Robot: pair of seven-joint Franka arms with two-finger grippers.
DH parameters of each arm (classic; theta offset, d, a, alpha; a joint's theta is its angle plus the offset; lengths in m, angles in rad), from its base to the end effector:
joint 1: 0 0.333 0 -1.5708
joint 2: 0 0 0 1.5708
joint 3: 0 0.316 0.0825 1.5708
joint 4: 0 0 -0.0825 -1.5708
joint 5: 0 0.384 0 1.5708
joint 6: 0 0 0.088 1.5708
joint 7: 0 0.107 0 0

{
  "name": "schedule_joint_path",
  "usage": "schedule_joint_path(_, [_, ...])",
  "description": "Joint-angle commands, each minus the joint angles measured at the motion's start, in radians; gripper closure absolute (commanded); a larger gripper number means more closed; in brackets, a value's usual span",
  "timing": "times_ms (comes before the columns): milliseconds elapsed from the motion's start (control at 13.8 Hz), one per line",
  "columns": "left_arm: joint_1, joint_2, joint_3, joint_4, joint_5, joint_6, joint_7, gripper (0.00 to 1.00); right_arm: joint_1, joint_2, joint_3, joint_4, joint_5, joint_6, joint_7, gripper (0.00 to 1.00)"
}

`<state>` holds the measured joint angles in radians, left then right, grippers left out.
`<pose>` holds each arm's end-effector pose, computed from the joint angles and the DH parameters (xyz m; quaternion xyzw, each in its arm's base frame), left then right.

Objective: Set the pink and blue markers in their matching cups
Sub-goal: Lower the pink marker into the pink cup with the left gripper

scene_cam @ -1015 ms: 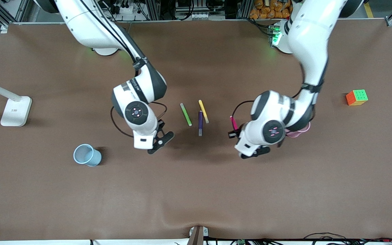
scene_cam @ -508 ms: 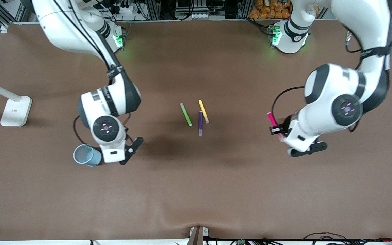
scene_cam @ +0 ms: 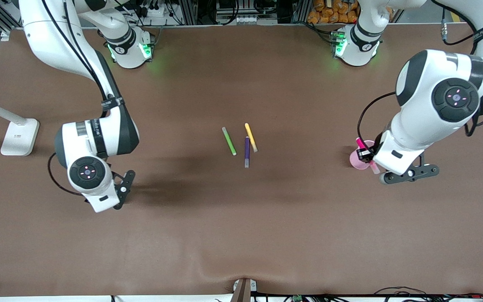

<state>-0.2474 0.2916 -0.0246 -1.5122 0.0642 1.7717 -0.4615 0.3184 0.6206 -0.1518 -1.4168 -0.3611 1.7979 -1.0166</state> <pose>0.6253 -0.1667 0.4940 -0.9956 -0.0881 0.0050 0.0317 0.6863 0.1044 0.3295 0.7648 0.5970 -0.1923 0.1473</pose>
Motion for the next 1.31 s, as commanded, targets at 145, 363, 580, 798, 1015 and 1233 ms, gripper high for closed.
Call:
schedule_joint_path(145, [0.037, -0.171, -0.009, -0.251, 0.07, 0.144, 0.012, 1.0, -0.047, 0.013, -0.002, 0.015, -0.062, 0.023, -0.086, 1.0])
schedule_joint_path(363, [0.057, -0.227, -0.011, -0.396, 0.083, 0.271, 0.014, 1.0, -0.081, 0.03, -0.002, -0.016, -0.062, 0.08, -0.094, 1.0])
schedule_joint_path(580, [0.089, -0.252, -0.015, -0.517, 0.092, 0.414, 0.015, 1.0, -0.093, 0.031, 0.0, -0.057, -0.061, 0.142, -0.091, 1.0])
schedule_joint_path(798, [0.12, -0.261, -0.015, -0.669, 0.103, 0.608, 0.015, 1.0, -0.079, 0.031, 0.001, -0.076, -0.053, 0.147, -0.073, 1.0])
schedule_joint_path(1015, [0.154, -0.247, -0.015, -0.784, 0.105, 0.79, 0.015, 1.0, -0.052, 0.034, 0.006, -0.077, -0.052, 0.152, -0.031, 1.0])
schedule_joint_path(1233, [0.18, -0.187, -0.017, -0.807, 0.105, 0.888, 0.017, 1.0, -0.01, 0.031, 0.005, -0.088, -0.065, 0.15, 0.016, 1.0])
